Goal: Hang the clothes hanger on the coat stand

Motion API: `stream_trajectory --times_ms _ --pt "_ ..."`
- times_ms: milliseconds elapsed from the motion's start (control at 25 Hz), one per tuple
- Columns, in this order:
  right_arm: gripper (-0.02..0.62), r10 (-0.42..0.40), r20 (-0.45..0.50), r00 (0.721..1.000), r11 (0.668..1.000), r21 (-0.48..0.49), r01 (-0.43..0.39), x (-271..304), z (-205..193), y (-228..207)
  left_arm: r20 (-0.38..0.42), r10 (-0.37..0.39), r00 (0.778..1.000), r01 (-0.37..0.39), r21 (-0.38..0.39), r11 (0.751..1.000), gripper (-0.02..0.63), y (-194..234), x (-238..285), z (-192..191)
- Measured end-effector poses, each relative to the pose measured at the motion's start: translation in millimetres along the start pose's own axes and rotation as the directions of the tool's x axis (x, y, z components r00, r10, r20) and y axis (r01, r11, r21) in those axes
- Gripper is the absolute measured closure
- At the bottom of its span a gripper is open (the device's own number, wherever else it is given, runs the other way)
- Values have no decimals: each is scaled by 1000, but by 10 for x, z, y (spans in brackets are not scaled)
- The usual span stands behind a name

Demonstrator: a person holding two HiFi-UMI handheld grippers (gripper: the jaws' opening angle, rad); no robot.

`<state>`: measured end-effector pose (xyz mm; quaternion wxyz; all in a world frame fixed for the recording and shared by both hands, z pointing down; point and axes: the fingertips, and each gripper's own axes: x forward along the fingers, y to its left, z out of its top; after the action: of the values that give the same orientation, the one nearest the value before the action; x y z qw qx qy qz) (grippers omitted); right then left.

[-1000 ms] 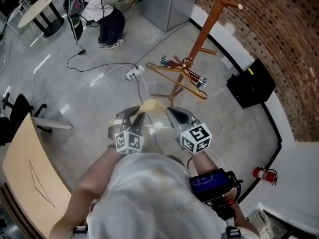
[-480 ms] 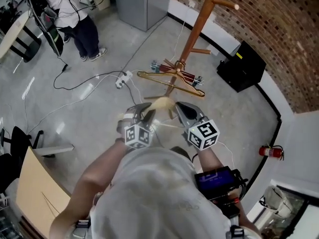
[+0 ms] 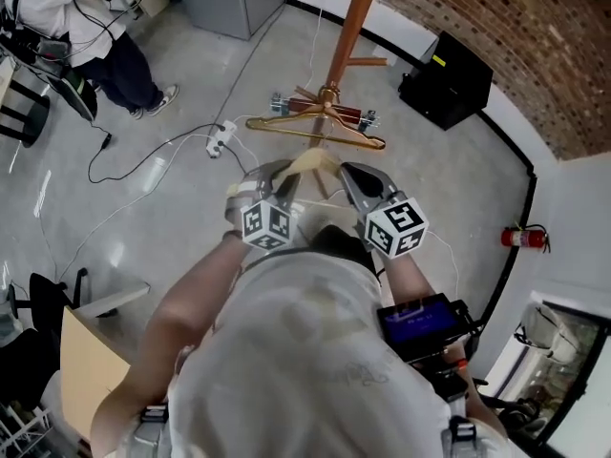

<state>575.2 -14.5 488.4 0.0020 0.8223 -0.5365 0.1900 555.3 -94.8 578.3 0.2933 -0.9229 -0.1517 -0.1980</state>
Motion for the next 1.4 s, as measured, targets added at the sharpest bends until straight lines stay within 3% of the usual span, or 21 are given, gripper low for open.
stream_trajectory --times_ms 280,480,920,1160,1400 --pt "581 -27 -2 1000 999 17 27 15 -38 -153 -6 -48 999 48 31 998 500 46 322 -1" --pt "581 -27 -5 1000 999 22 27 114 49 -359 -22 -40 999 41 41 998 500 172 542 -4" --pt "581 -12 -56 998 999 31 14 373 121 -767 -80 -61 995 62 13 998 500 303 1018 -316" --pt "581 -17 -76 997 1000 15 18 412 139 -772 -99 -74 992 77 27 997 500 299 1153 -522" --pt "581 -32 -95 995 999 21 34 389 138 -1100 -131 -82 988 88 43 995 506 292 1529 -535"
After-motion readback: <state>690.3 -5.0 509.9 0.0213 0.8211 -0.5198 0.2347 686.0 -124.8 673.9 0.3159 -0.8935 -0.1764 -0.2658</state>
